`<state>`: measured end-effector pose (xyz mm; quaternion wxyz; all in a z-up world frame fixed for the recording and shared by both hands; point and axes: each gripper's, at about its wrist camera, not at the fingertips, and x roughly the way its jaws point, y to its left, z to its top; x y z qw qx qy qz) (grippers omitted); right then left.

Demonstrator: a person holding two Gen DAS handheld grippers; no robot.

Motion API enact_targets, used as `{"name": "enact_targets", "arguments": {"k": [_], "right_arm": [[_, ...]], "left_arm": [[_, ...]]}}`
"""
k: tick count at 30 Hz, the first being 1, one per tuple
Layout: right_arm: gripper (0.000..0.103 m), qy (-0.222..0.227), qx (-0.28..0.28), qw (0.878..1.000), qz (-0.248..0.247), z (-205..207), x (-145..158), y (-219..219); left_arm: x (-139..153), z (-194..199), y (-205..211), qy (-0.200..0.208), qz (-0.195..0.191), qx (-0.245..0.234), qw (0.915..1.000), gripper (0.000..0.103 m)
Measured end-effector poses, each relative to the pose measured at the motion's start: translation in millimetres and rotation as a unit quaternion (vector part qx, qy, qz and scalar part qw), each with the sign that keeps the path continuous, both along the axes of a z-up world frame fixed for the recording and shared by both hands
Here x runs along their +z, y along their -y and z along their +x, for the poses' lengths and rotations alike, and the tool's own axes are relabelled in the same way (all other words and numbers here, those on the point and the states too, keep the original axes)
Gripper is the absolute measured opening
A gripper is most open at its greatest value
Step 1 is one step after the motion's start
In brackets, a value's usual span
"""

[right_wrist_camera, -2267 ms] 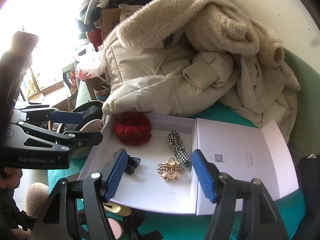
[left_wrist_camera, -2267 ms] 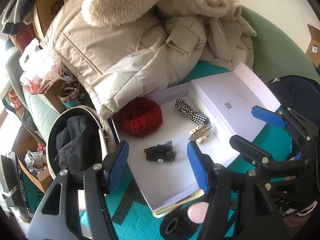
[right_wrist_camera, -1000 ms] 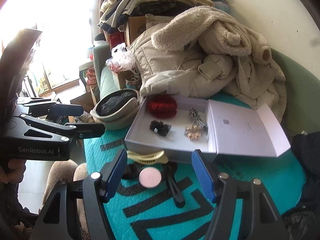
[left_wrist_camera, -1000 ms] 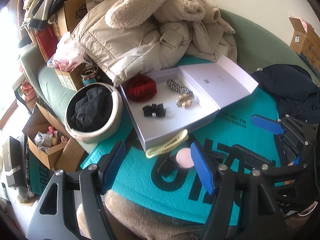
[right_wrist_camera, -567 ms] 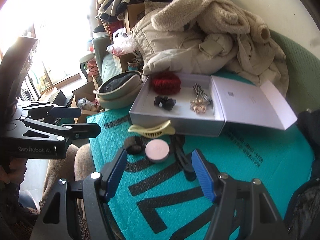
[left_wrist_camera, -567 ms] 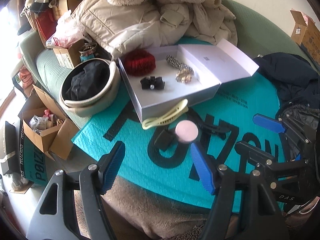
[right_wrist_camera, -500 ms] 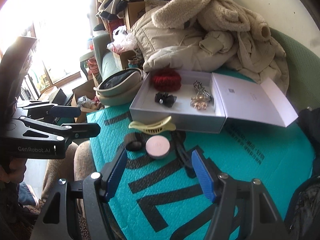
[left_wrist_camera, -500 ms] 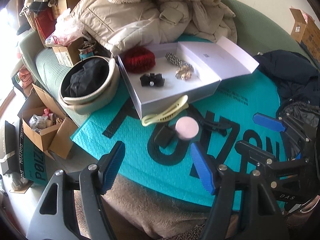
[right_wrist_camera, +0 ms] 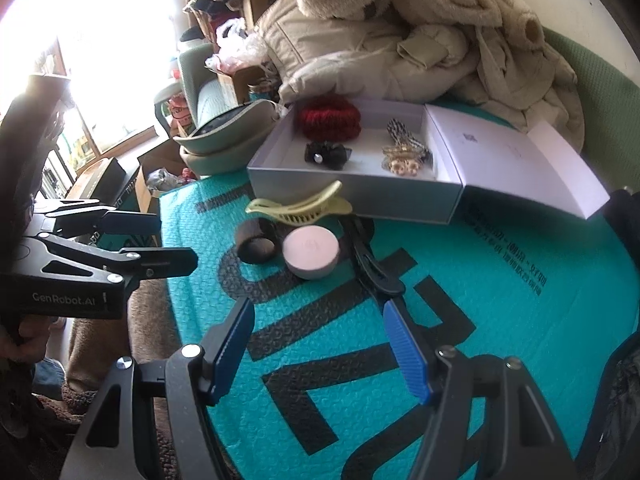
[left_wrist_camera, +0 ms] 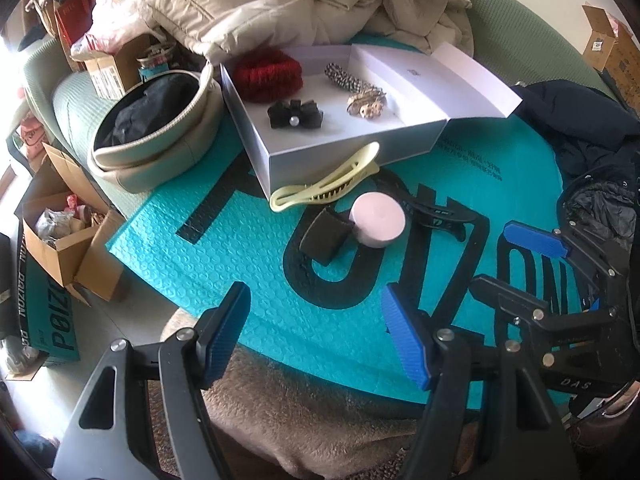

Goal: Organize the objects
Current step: 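Move left tool to black fabric hair tie while right tool approaches long black snap clip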

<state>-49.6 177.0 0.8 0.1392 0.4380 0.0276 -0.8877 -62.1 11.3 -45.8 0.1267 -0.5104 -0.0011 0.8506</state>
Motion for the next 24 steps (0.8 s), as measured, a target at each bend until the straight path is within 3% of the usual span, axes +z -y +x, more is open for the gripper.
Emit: {"name": "enact_targets", "arguments": {"k": [24], "right_arm": [[0.068,0.036,-0.024,0.999,0.004,-61,-46,-23]], "left_arm": [[-65,-78,-10,0.054,0.003,-0.007,0.9985,0.064]]}}
